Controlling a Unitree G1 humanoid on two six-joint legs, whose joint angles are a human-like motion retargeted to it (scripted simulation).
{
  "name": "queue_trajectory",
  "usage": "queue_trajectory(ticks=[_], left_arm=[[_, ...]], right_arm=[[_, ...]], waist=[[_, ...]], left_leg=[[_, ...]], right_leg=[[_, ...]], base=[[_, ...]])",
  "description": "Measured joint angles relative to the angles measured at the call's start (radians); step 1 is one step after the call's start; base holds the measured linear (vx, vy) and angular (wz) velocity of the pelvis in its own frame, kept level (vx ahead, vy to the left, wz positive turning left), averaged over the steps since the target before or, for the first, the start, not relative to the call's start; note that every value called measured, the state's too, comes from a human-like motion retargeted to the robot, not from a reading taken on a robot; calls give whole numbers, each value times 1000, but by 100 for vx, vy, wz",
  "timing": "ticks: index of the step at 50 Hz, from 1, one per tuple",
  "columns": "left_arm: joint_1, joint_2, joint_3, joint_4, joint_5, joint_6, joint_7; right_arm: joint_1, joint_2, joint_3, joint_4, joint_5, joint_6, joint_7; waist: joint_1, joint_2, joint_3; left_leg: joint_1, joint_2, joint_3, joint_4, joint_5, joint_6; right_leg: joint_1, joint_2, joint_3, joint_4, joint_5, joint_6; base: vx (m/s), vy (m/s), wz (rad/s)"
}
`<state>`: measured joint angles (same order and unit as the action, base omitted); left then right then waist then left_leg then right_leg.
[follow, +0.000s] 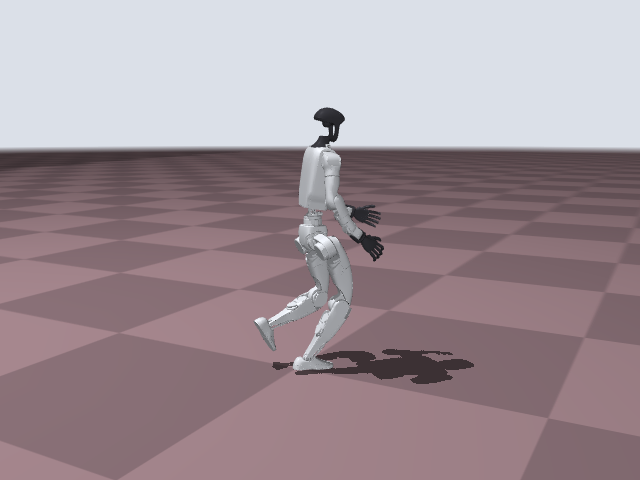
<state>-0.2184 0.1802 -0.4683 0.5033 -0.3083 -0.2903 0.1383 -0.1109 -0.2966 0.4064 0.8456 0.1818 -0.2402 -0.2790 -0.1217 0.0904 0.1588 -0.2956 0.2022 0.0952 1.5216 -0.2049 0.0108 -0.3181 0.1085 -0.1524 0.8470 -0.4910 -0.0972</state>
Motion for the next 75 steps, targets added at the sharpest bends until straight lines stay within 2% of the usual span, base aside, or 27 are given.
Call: queue_trajectory(ticks=[2, 5, 10, 12, 15, 17, 19, 22, 25, 28, 30, 33, 35, 37, 39, 41, 43, 45, 51, 54, 58, 60, 63, 66, 70, 73, 75], left_arm=[[67, 4, 10, 122, 33, 20, -18], [223, 30, 31, 264, 75, 31, -59], [459, 70, 100, 385, 105, 45, -139], [517, 72, 122, 415, 106, 56, -154], [540, 74, 135, 464, 125, 72, -138], [477, 77, 134, 502, 146, 82, -94], [362, 73, 125, 534, 164, 92, -34], [164, 48, 112, 512, 157, 96, 39], [33, 24, 90, 345, 133, 57, 66], [-41, 22, 46, 106, 126, -16, 67], [-73, 29, 15, -42, 129, -61, 54], [-87, 34, -16, -211, 126, -98, 41], [-73, 27, -34, -272, 127, -106, 42], [-70, 37, -37, -300, 111, -78, 47], [-51, 41, -42, -274, 119, -45, 49], [-10, 44, -46, -210, 136, -16, 39], [61, 54, -41, -133, 156, -3, 20], [165, 74, -25, -61, 170, -2, 4], [480, 131, 94, 98, 184, -5, -43], [591, 136, 152, 146, 176, 10, -52], [627, 141, 197, 194, 186, 27, -20], [561, 138, 202, 224, 198, 38, 30], [358, 106, 183, 234, 196, 47, 128], [191, 70, 154, 91, 177, 18, 175], [43, 57, 99, -209, 175, -77, 184], [-32, 69, 55, -399, 179, -135, 172], [-59, 72, 28, -489, 173, -153, 165]], right_arm=[[-75, -4, -10, -56, -11, -16, -21], [-119, -14, -11, -203, -35, -46, -41], [-146, -50, 3, -436, -87, -93, -30], [-146, -56, 5, -492, -99, -106, -21], [-139, -51, 12, -544, -139, -115, -27], [-125, -40, 17, -525, -168, -96, -36], [-108, -23, 25, -457, -188, -64, -34], [-64, 2, 43, -303, -177, -21, 6], [25, 10, 54, -180, -140, 5, 45], [133, 3, 52, -141, -121, 14, 39], [198, -4, 42, -144, -113, 11, 34], [248, -11, 32, -167, -106, -1, 8], [249, -16, 28, -184, -110, -12, -20], [175, -35, 14, -203, -108, -14, -53], [79, -48, 6, -217, -108, -17, -86], [-25, -54, 4, -242, -103, -26, -108], [-103, -54, 8, -294, -98, -39, -113], [-143, -50, 21, -370, -100, -56, -104], [-160, -64, 53, -589, -146, -103, -50], [-147, -72, 44, -675, -165, -126, -28], [-116, -66, 24, -753, -206, -133, -41], [-92, -59, 18, -735, -231, -115, -62], [-46, -43, 27, -616, -236, -81, -70], [33, -43, 50, -486, -199, -60, -45], [163, -59, 72, -387, -164, -44, -47], [233, -75, 65, -364, -164, -40, -53], [255, -83, 65, -358, -168, -38, -65]], waist=[[32, -23, 0], [79, -54, -23], [119, -115, -85], [112, -139, -100], [88, -173, -97], [71, -189, -78], [48, -193, -58], [-6, -167, -38], [-74, -123, -31], [-112, -73, -37], [-118, -36, -40], [-104, 4, -44], [-85, 14, -43], [-72, 20, -13], [-53, 18, 13], [-28, 7, 24], [1, -13, 17], [35, -38, 0], [118, -127, -78], [122, -160, -94], [101, -187, -70], [81, -195, -48], [37, -177, -22], [-37, -132, -8], [-116, -62, -17], [-115, -2, -22], [-101, 18, -24]], left_leg=[[-98, -27, 29, -34, -75, 32], [-189, -96, 72, -257, -116, 16], [-210, -269, 80, -830, 27, -87], [-196, -325, 70, -891, 52, -80], [-176, -367, 70, -746, -41, -7], [-147, -373, 72, -640, -164, 55], [-100, -372, 60, -609, -259, 88], [31, -360, 12, -716, -285, 69], [194, -335, -46, -904, -167, -14], [288, -283, -79, -949, -4, -110], [303, -232, -82, -864, 87, -158], [278, -159, -66, -604, 175, -191], [247, -113, -42, -404, 200, -184], [178, -51, -22, -199, 169, -138], [97, 10, 5, -42, 85, -63], [2, 38, 36, 24, -25, 5], [-86, 21, 73, -23, -107, 40], [-149, -28, 108, -165, -135, 32], [-207, -248, 134, -818, 63, -103], [-203, -326, 122, -882, 104, -96], [-184, -356, 110, -618, -91, 13], [-152, -364, 95, -523, -227, 69], [-42, -363, 45, -572, -330, 86], [133, -342, -14, -757, -261, 24], [300, -273, -66, -908, 40, -133], [301, -183, -70, -767, 237, -225], [276, -134, -55, -595, 283, -236]], right_leg=[[73, -10, 34, -57, 13, 28], [183, -32, 81, -147, 114, 111], [269, -137, 92, -131, 348, 264], [264, -174, 103, -13, 428, 303], [219, -213, 128, 268, 534, 336], [143, -253, 120, 476, 540, 301], [40, -294, 105, 617, 469, 232], [-110, -304, 63, 632, 316, 153], [-194, -264, 2, 417, 262, 149], [-212, -183, -24, 104, 306, 193], [-192, -113, -27, -89, 355, 218], [-151, -43, -34, -161, 351, 191], [-119, -19, -35, -103, 263, 131], [-89, -5, -35, -23, 134, 57], [-54, 4, -22, 25, 26, 4], [-3, 4, -1, 21, -23, -9], [62, -3, 32, -25, -8, 20], [131, -15, 67, -82, 59, 74], [236, -139, 86, -76, 392, 267], [236, -204, 77, 97, 505, 307], [165, -280, 77, 469, 520, 267], [82, -324, 75, 639, 441, 203], [-86, -334, 66, 732, 290, 123], [-195, -291, 16, 574, 224, 110], [-223, -170, -26, 111, 281, 179], [-172, -51, -20, -208, 373, 222], [-145, -9, -20, -240, 373, 206]], base=[[-1, 0, -35], [1, 5, -64], [1, 5, -66], [0, 4, -46], [0, 4, -51], [-2, 4, -57], [-3, 5, -41], [-1, 0, 11], [0, -4, 59], [0, -6, 48], [-2, -5, 15], [-2, -5, -2], [-2, -6, -8], [-3, -8, 0], [-4, -8, -6], [-2, -3, -6], [-2, 1, -25], [0, 5, -47], [1, 4, -56], [1, 4, -39], [1, 4, -54], [-2, 5, -51], [-2, 3, -18], [0, -3, 40], [1, -6, 54], [0, -2, 8], [-2, -6, 3]])
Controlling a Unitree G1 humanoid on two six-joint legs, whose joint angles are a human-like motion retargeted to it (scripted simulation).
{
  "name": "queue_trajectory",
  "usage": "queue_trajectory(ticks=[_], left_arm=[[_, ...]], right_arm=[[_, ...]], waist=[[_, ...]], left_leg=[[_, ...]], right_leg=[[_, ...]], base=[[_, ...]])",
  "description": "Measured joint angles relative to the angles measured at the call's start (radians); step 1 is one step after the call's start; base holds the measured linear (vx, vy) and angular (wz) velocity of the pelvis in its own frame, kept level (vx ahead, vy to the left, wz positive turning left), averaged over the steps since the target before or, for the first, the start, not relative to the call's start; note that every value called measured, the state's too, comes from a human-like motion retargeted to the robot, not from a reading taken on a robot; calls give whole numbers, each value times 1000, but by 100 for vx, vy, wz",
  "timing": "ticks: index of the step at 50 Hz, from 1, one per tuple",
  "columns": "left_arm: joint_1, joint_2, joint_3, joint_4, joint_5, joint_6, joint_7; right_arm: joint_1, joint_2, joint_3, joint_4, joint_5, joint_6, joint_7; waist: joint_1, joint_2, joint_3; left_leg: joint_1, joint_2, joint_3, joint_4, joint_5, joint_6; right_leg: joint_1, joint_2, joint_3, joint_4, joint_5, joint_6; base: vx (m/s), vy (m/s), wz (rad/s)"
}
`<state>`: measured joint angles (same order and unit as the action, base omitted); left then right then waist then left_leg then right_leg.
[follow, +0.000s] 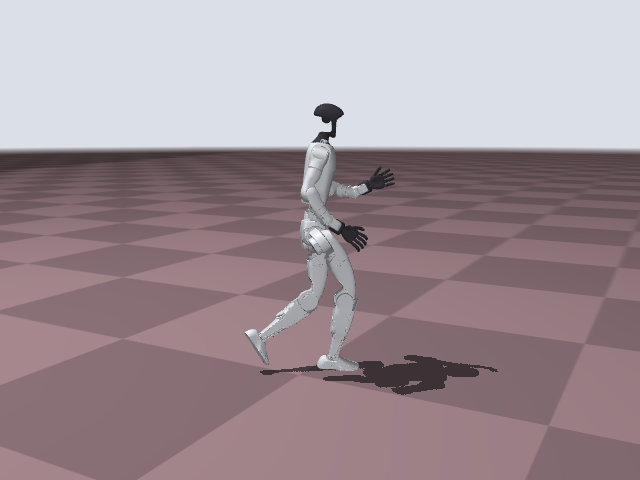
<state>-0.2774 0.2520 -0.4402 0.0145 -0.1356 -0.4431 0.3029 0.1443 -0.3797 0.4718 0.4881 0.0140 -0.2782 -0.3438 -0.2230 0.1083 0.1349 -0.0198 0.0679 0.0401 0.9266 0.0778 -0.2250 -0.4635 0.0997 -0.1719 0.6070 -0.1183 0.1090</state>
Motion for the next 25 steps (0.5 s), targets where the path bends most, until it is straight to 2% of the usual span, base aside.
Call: queue_trajectory(ticks=[3, 6, 8, 10, 13, 17, 19, 20, 23, 25], left_arm=[[-6, -1, -24, -50, -23, 19, -3], [16, 7, -33, 9, -20, 74, 7], [52, 11, -37, 103, 5, 109, 0], [124, 20, -33, 216, 36, 127, -25], [298, 53, -2, 365, 77, 128, -66], [524, 89, 69, 526, 128, 127, -123], [617, 97, 101, 583, 143, 136, -139], [659, 100, 115, 609, 151, 141, -146], [737, 111, 140, 683, 195, 162, -143], [725, 119, 148, 738, 234, 176, -114]], right_arm=[[-53, -16, -1, 8, -10, 6, -33], [-198, -27, -7, 23, -17, 12, -73], [-316, -23, -10, 31, -12, 7, -92], [-404, -11, -11, 8, 0, -9, -93], [-439, 1, -7, -109, 14, -37, -69], [-421, -23, -6, -295, -8, -80, -17], [-403, -43, -18, -386, -15, -103, 6], [-394, -53, -26, -428, -18, -114, 14], [-365, -71, -58, -540, -59, -137, -5], [-338, -79, -86, -583, -106, -130, -41]], waist=[[32, 10, 21], [70, 3, 60], [98, -16, 75], [129, -43, 72], [179, -85, 37], [216, -141, -18], [213, -164, -35], [208, -173, -41], [182, -196, -30], [164, -207, -10]], left_leg=[[-85, 86, 33, 310, -34, 58], [-209, 175, 67, 561, -179, 170], [-304, 201, 98, 632, -313, 242], [-388, 179, 137, 585, -409, 277], [-460, 90, 188, 314, -429, 241], [-478, -64, 215, -161, -280, 143], [-467, -139, 207, -299, -224, 130], [-463, -169, 199, -325, -214, 135], [-463, -210, 183, -132, -333, 220], [-458, -218, 179, 29, -471, 297]], right_leg=[[56, 31, -5, 97, -128, -86], [113, 42, 5, 197, -307, -174], [159, 37, 25, 216, -388, -197], [219, 26, 56, 194, -399, -179], [313, 0, 105, 120, -288, -93], [380, -86, 122, 127, -53, 51], [391, -132, 125, 219, 41, 100], [393, -150, 130, 280, 90, 120], [368, -190, 152, 564, 166, 136], [308, -229, 155, 782, 144, 95]], base=[[-2, -8, 7], [-4, -9, 1], [-2, -4, -4], [-2, 0, -24], [1, 5, -49], [3, 5, -45], [2, 5, -27], [3, 5, -30], [3, 4, -45], [1, 5, -62]])
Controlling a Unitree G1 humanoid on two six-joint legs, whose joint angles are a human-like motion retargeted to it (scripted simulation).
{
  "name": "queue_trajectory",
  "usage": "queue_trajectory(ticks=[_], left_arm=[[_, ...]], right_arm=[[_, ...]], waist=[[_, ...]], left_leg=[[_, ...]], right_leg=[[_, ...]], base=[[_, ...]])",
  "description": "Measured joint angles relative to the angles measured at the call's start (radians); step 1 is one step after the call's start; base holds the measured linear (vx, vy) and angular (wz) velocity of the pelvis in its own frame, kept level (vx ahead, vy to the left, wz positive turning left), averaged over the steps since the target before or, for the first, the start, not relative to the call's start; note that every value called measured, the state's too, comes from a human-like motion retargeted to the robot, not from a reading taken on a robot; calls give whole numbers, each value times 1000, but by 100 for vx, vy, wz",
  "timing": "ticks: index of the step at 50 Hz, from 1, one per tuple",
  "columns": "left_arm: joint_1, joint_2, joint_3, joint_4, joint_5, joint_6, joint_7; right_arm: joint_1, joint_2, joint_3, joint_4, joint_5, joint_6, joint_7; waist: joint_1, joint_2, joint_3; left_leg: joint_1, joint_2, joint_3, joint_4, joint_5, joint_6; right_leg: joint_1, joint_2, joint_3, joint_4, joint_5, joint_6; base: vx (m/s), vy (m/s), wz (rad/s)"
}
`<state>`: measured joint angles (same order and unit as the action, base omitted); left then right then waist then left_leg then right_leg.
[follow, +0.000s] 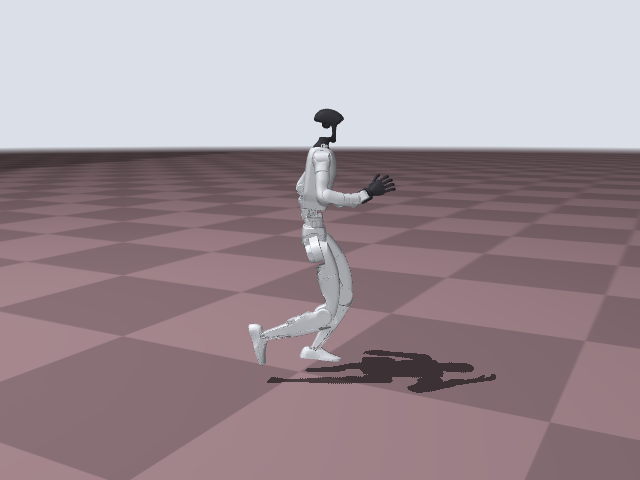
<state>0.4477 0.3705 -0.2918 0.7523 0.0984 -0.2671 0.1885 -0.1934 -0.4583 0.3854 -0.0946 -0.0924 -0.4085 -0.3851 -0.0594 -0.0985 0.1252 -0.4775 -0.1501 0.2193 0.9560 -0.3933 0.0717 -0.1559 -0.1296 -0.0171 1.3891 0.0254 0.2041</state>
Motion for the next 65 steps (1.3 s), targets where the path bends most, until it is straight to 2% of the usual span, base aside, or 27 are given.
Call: queue_trajectory(ticks=[3, 5, 7, 9, 12, 15, 17, 20, 24, 27, 30, 32, 35, 37, 40, 42, 45, 48, 50, 52, 54, 58, 62, 65], left_arm=[[-154, -10, -13, 77, 50, 28, 94], [-293, -36, -29, 87, 43, 41, 159], [-413, -63, -47, 26, 12, 35, 189], [-511, -80, -69, -84, -18, 7, 193], [-631, -82, -114, -300, -46, -66, 184], [-722, -69, -160, -513, -55, -133, 164], [-757, -64, -181, -629, -56, -156, 149], [-762, -68, -211, -730, -54, -166, 140], [-736, -43, -222, -723, -45, -98, 132], [-658, -33, -227, -618, -19, -54, 93], [-505, -11, -204, -503, -18, -42, 39], [-382, 7, -171, -438, -26, -47, 7], [-218, 24, -112, -338, -28, -55, -38], [-131, 30, -77, -279, -26, -51, -58], [-29, 35, -36, -196, -11, -35, -73], [10, 41, -18, -135, 11, -19, -69], [-14, 49, -1, -9, 63, 12, -34], [-163, 41, -12, 138, 125, 49, 49], [-284, 24, -30, 189, 134, 68, 102], [-399, 3, -54, 172, 116, 73, 143], [-494, -14, -77, 95, 90, 59, 170], [-646, -34, -134, -167, 42, -16, 194], [-755, -57, -207, -433, 15, -102, 181], [-791, -87, -256, -577, 6, -133, 152]], right_arm=[[53, 7, -18, 43, -58, 40, -42], [93, 15, -3, 122, -56, 62, -34], [135, 20, 28, 221, -23, 78, 7], [173, 27, 56, 318, 6, 95, 37], [237, 43, 81, 431, 33, 113, 43], [289, 53, 83, 490, 51, 115, 37], [300, 54, 85, 500, 61, 114, 29], [287, 47, 89, 494, 53, 112, 0], [118, 20, 76, 484, 35, 117, -51], [-18, 26, 77, 482, 33, 112, -56], [-75, 47, 84, 419, 66, 93, -14], [-69, 58, 93, 353, 96, 83, 24], [-42, 65, 108, 267, 128, 69, 88], [-21, 56, 105, 214, 135, 55, 125], [9, 40, 90, 128, 141, 30, 160], [30, 32, 74, 72, 130, 18, 162], [65, 22, 39, 21, 88, 21, 131], [101, 18, 11, 43, 29, 46, 83], [132, 16, 10, 81, 12, 59, 75], [162, 7, 18, 119, 27, 66, 90], [191, -2, 29, 157, 51, 72, 107], [234, -2, 55, 259, 71, 90, 100], [257, 17, 83, 357, 66, 105, 57], [251, 28, 108, 401, 66, 112, 31]], waist=[[-35, 1, 23], [-71, 21, 27], [-121, 51, 29], [-170, 80, 26], [-210, 125, 14], [-196, 177, 7], [-177, 203, 7], [-136, 221, 14], [-83, 217, 74], [-31, 193, 91], [23, 156, 73], [58, 130, 48], [92, 87, 4], [97, 62, -17], [89, 40, -29], [76, 26, -22], [51, 10, 11], [12, 10, 42], [-25, 23, 51], [-68, 49, 54], [-112, 76, 55], [-179, 124, 42], [-180, 181, 27], [-159, 214, 21]], left_leg=[[41, -4, -25, 76, -152, 61], [114, -3, -60, 6, -171, 51], [224, 7, -102, -134, -108, 1], [327, 25, -136, -271, 9, -71], [430, 76, -168, -361, 218, -188], [450, 162, -172, -248, 369, -269], [432, 218, -165, -76, 403, -282], [388, 301, -138, 225, 370, -247], [252, 386, -123, 558, 214, -135], [129, 391, -90, 610, 68, -54], [38, 328, -42, 435, 12, -41], [11, 273, -16, 221, 40, -74], [-2, 175, 10, -140, 190, -150], [7, 106, 15, -328, 285, -181], [11, 37, 12, -400, 322, -173], [6, 13, 9, -283, 241, -119], [7, -3, 2, -40, 31, -8], [38, -11, -21, 65, -131, 65], [92, -11, -49, 40, -182, 77], [177, 0, -84, -56, -176, 56], [270, 16, -114, -171, -123, 13], [417, 64, -159, -332, 57, -104], [439, 157, -175, -201, 225, -202], [397, 233, -169, 67, 293, -226]], right_leg=[[-165, -58, -3, 221, -149, -121], [-279, -56, -16, 248, -247, -181], [-349, -29, -56, 138, -298, -201], [-383, 9, -101, -60, -309, -189], [-382, 90, -146, -438, -265, -133], [-329, 190, -167, -777, -180, -84], [-294, 231, -188, -838, -163, -94], [-243, 263, -205, -750, -260, -168], [-181, 263, -194, -565, -499, -288], [-118, 246, -160, -530, -589, -308], [-31, 224, -108, -582, -531, -251], [23, 202, -85, -638, -415, -181], [68, 134, -85, -677, -203, -68], [75, 78, -94, -627, -111, -21], [88, 13, -101, -475, -9, 15], [83, -26, -91, -316, 21, 13], [31, -86, -66, -34, 11, -34], [-105, -131, -38, 179, -80, -117], [-212, -134, -35, 238, -168, -167], [-302, -109, -61, 192, -241, -192], [-361, -70, -103, 65, -281, -192], [-399, 38, -164, -334, -257, -133], [-344, 169, -172, -695, -171, -78], [-287, 229, -184, -735, -180, -110]], base=[[-1, 6, -44], [0, 0, 0], [0, -2, 49], [1, -6, 80], [0, -6, 65], [-2, -5, 19], [-3, -6, 11], [-2, -7, 8], [-3, -8, 6], [-1, -2, -2], [1, 2, -15], [4, 4, -32], [3, 3, -18], [0, 0, 0], [6, 5, -8], [7, 5, -26], [6, 6, -44], [3, 7, -36], [1, 3, -10], [1, 0, 9], [2, -3, 38], [2, -6, 50], [-1, -5, 27], [-1, -6, 21]])
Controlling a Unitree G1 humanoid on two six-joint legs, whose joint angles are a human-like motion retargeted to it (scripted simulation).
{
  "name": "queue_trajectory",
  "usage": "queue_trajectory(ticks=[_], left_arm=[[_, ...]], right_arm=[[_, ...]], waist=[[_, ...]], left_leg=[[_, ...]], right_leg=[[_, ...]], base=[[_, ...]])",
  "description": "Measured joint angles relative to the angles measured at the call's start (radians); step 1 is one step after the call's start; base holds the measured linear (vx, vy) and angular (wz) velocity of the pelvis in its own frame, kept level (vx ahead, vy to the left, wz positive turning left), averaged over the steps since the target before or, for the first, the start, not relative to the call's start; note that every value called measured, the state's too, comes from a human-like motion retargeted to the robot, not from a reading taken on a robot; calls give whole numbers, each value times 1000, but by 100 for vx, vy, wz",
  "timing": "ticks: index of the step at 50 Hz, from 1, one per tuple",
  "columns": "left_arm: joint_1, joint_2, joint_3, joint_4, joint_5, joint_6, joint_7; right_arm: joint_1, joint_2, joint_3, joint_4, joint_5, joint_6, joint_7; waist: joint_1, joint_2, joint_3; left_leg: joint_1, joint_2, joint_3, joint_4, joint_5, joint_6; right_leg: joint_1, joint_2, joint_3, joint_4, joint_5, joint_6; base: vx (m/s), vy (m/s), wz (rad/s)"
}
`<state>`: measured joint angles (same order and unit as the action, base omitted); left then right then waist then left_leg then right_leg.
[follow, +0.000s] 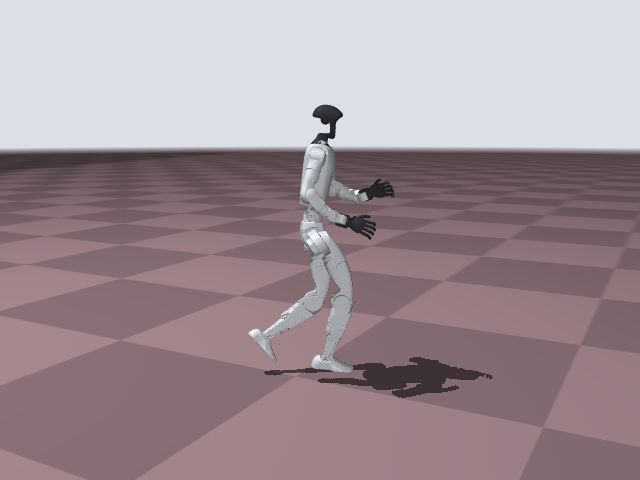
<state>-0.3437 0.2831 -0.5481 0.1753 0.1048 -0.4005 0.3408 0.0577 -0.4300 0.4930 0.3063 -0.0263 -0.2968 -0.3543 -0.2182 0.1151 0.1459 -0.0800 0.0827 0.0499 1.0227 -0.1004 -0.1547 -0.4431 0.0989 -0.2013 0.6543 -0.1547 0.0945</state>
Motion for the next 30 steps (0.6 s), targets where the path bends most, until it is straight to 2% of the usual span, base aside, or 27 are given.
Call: queue_trajectory(ticks=[2, 5, 7, 9, 12, 15, 18, 21, 23, 25, 27, 30], left_arm=[[-11, -18, -26, -51, -11, 4, -20], [-12, -34, -51, -55, -11, 42, -43], [9, -34, -59, -6, 4, 72, -55], [55, -26, -58, 69, 13, 97, -74], [177, 10, -35, 193, 17, 108, -101], [347, 59, 9, 297, 21, 100, -119], [498, 89, 64, 392, 34, 96, -152], [611, 100, 102, 475, 40, 109, -187], [661, 104, 109, 530, 56, 124, -210], [671, 111, 106, 593, 83, 143, -230], [632, 115, 94, 665, 111, 165, -237], [519, 106, 74, 756, 133, 197, -227]], right_arm=[[-40, -2, 8, 25, -4, 5, -19], [-145, -13, 7, 64, -15, 13, -50], [-230, -20, -1, 86, -17, 15, -68], [-309, -23, -10, 96, -12, 12, -78], [-382, -24, -27, 59, 6, -2, -75], [-386, -26, -36, -37, 10, -16, -62], [-367, -36, -40, -136, -20, -38, -31], [-348, -45, -44, -221, -46, -59, 12], [-336, -40, -39, -270, -62, -69, 38], [-322, -34, -32, -303, -78, -68, 61], [-306, -26, -23, -309, -94, -54, 80], [-281, -19, -1, -277, -108, -24, 116]], waist=[[20, 13, 8], [52, 19, 37], [78, 15, 56], [104, 2, 63], [141, -36, 51], [177, -75, 23], [195, -115, -11], [188, -152, -34], [174, -168, -34], [153, -184, -19], [125, -196, 3], [81, -193, 23]], left_leg=[[-46, 53, 5, 199, 5, 12], [-128, 128, 9, 455, -40, 60], [-190, 163, 21, 555, -109, 107], [-256, 175, 45, 574, -192, 156], [-339, 131, 98, 443, -269, 191], [-376, 47, 145, 166, -276, 162], [-376, -63, 171, -171, -195, 112], [-354, -167, 170, -372, -134, 110], [-343, -206, 160, -342, -161, 145], [-332, -230, 151, -236, -248, 204], [-322, -242, 140, -135, -350, 258], [-305, -244, 112, -65, -437, 288]], right_leg=[[45, 23, -4, 43, -74, -54], [104, 43, 0, 135, -240, -149], [142, 48, 14, 169, -325, -185], [187, 43, 35, 165, -358, -189], [268, 21, 81, 108, -312, -139], [337, -16, 117, 54, -185, -51], [361, -91, 120, 91, -45, 38], [352, -178, 113, 241, 60, 84], [331, -231, 110, 407, 111, 82], [284, -294, 107, 612, 121, 48], [204, -355, 112, 795, 74, -16], [48, -385, 129, 941, -36, -92]], base=[[-1, -7, 24], [-2, -7, 16], [-2, -6, 7], [0, 0, 0], [0, 0, 0], [3, 6, -19], [4, 6, -14], [4, 6, -4], [5, 7, -13], [5, 8, -23], [4, 9, -18], [2, 7, 0]])
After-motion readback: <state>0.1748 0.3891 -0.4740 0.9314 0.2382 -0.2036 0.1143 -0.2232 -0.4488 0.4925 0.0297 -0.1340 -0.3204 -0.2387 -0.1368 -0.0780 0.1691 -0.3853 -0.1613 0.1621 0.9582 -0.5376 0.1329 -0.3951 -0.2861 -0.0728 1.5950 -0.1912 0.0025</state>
